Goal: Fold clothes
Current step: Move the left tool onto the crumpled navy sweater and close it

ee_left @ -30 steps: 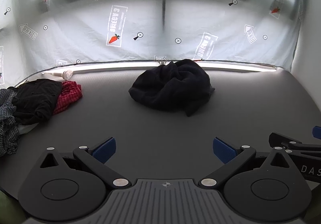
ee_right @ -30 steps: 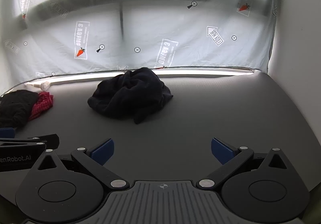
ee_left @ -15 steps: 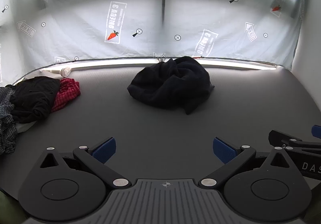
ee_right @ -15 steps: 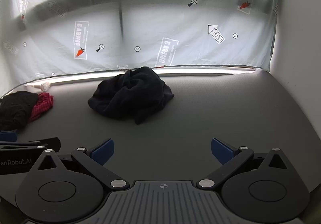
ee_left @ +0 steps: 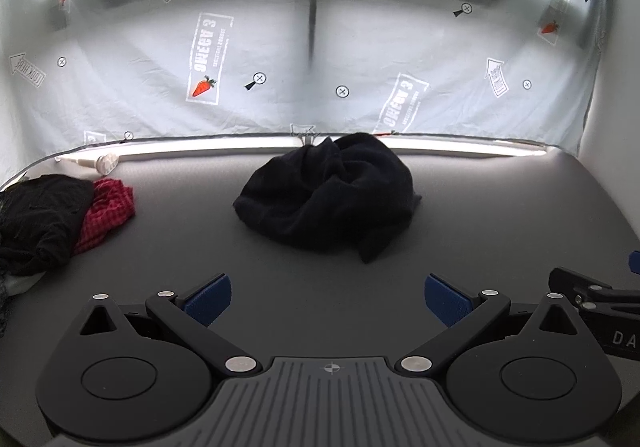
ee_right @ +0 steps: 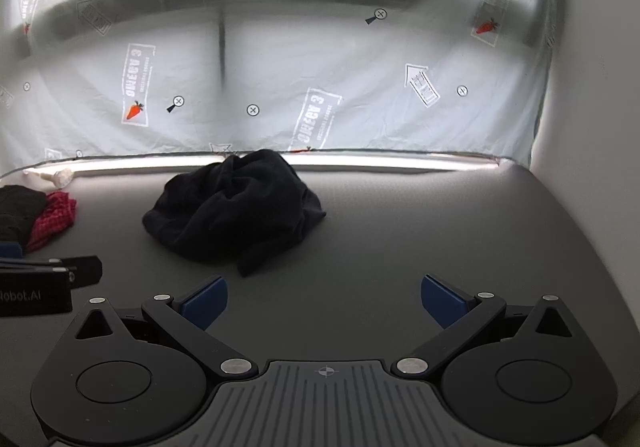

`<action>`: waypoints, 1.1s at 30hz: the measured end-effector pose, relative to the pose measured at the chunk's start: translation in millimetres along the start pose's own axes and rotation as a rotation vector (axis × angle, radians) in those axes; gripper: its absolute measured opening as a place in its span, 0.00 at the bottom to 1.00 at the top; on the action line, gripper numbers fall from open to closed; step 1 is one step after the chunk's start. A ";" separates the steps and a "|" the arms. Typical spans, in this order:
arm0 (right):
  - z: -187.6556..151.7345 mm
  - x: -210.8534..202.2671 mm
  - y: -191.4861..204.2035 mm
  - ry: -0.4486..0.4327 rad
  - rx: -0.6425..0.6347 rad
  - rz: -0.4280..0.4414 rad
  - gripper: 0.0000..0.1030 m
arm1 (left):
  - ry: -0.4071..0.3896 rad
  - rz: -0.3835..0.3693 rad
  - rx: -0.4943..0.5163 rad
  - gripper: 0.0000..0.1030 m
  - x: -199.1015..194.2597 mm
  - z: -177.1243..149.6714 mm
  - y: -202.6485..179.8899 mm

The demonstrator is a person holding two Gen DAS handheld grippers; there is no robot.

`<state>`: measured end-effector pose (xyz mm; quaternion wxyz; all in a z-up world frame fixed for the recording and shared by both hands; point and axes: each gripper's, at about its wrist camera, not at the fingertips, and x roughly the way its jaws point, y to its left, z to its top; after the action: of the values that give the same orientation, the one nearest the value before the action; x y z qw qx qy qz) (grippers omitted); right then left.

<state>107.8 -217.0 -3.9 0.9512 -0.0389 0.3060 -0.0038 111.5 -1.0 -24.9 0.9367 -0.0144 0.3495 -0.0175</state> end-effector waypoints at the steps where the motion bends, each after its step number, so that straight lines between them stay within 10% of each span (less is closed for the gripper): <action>1: 3.9 12.5 -3.9 0.006 -0.004 0.010 1.00 | 0.006 0.005 -0.003 1.00 14.5 4.7 -3.1; 16: -5.2 188.5 -74.9 0.190 0.076 0.069 1.00 | 0.057 0.008 -0.238 0.94 227.7 36.9 -50.7; 23: -24.3 230.9 -89.3 0.230 0.043 0.046 1.00 | 0.161 0.067 -0.293 0.62 313.3 49.6 -80.6; 33: -37.4 240.0 -105.4 0.267 0.069 0.034 1.00 | 0.215 0.091 -0.298 0.61 335.3 52.5 -87.7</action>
<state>282.8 -332.2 -165.8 0.9028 -0.0001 0.4301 -0.0034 397.1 -102.2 -201.1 0.8813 -0.1352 0.4465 0.0752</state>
